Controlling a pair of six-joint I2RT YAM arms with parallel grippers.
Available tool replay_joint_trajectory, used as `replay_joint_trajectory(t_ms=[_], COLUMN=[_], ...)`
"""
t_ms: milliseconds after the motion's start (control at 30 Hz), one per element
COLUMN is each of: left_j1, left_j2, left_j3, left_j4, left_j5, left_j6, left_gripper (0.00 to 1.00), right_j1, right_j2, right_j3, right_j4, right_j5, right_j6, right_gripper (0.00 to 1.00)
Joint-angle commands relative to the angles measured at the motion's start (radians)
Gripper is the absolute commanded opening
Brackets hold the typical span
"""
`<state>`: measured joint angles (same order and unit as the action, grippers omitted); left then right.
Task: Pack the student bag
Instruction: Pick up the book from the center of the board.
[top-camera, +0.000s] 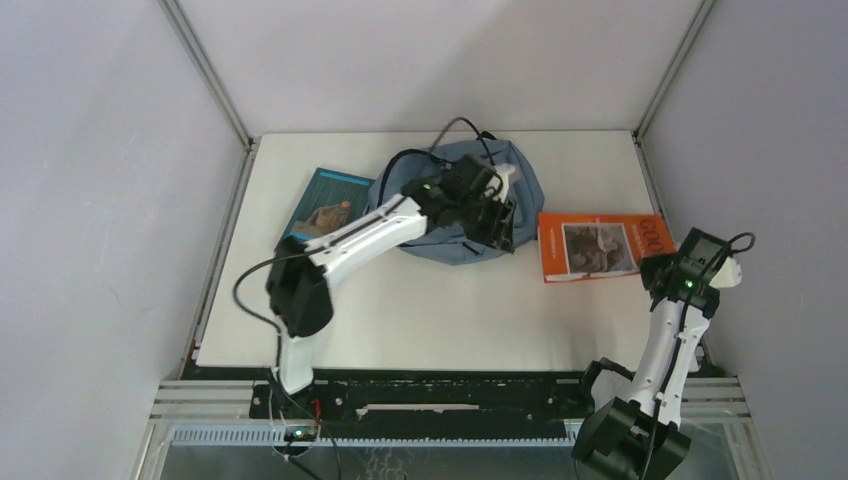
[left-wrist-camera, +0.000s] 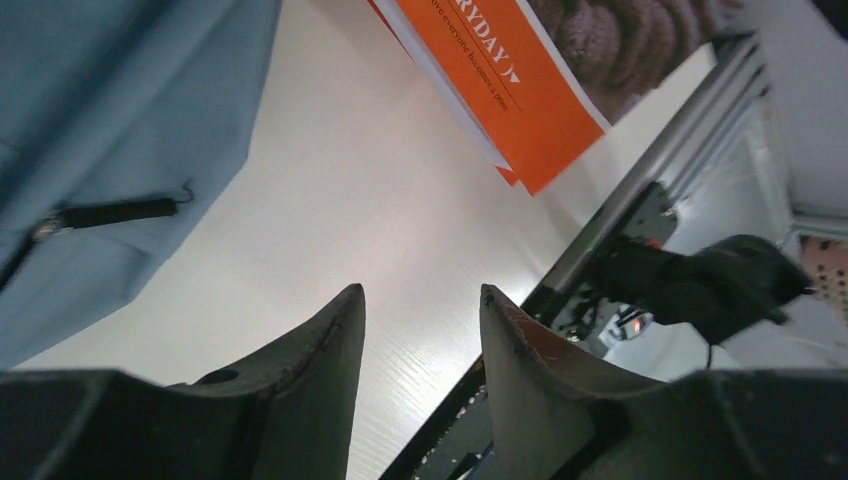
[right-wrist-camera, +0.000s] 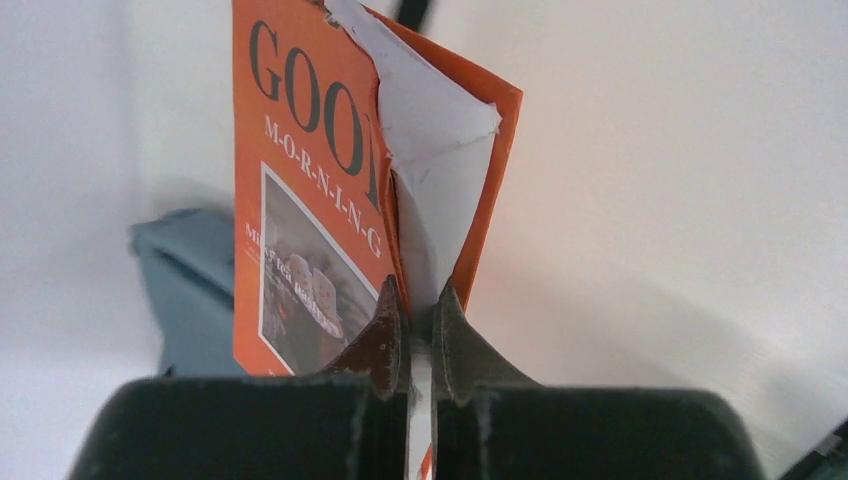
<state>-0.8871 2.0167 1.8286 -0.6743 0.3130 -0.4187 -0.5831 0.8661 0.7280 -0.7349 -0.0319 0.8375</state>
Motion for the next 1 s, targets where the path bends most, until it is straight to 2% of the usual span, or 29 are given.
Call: replay_joint_trajectory(t_ms=[0,200,333,433,533,600,700,767,967], left_j1=[0.059,0.168,0.26,0.32,0.374,0.397,0.401,0.401,0.401], left_j2=[-0.183,-0.282,-0.378,-0.436,-0.508,-0.593,-0.745,-0.79,-0.819], left_j3=[0.033,-0.068,-0.21,-0.305,-0.431,-0.584,-0.83,-0.92,-0.987], left_j4=[0.019,0.088,0.212,0.254,0.297,0.43,0.702,0.807,0.874], left_j5=[-0.059,0.078,0.165,0.223,0.225,0.183,0.111,0.095,0.112], left_j6=[-0.024,-0.069,-0.105,-0.088,-0.14,-0.243,-0.41,-0.461,-0.493], left_gripper=[0.51,0.53,0.62,0.63,0.64,0.67,0.97,1.0,1.0], right_j1=[-0.006,0.052,0.179,0.289,0.36,0.395,0.459,0.497,0.58], right_j2=[-0.004,0.018,0.078,0.152,0.183,0.173,0.177,0.197,0.275], right_j3=[0.151,0.195,0.195,0.207,0.187,0.13,0.086,0.085,0.085], right_j4=[0.036,0.187,0.355,0.407,0.462,0.582,0.696,0.724,0.823], right_j5=[-0.102,-0.383,-0.59,-0.668,-0.623,-0.599,-0.553,-0.528,-0.482], right_j6=[-0.037,-0.085,-0.185,-0.219,-0.166,-0.079,-0.006,0.014,0.11], right_gripper=[0.0,0.0,0.0,0.0,0.0,0.0,0.0,0.0,0.0])
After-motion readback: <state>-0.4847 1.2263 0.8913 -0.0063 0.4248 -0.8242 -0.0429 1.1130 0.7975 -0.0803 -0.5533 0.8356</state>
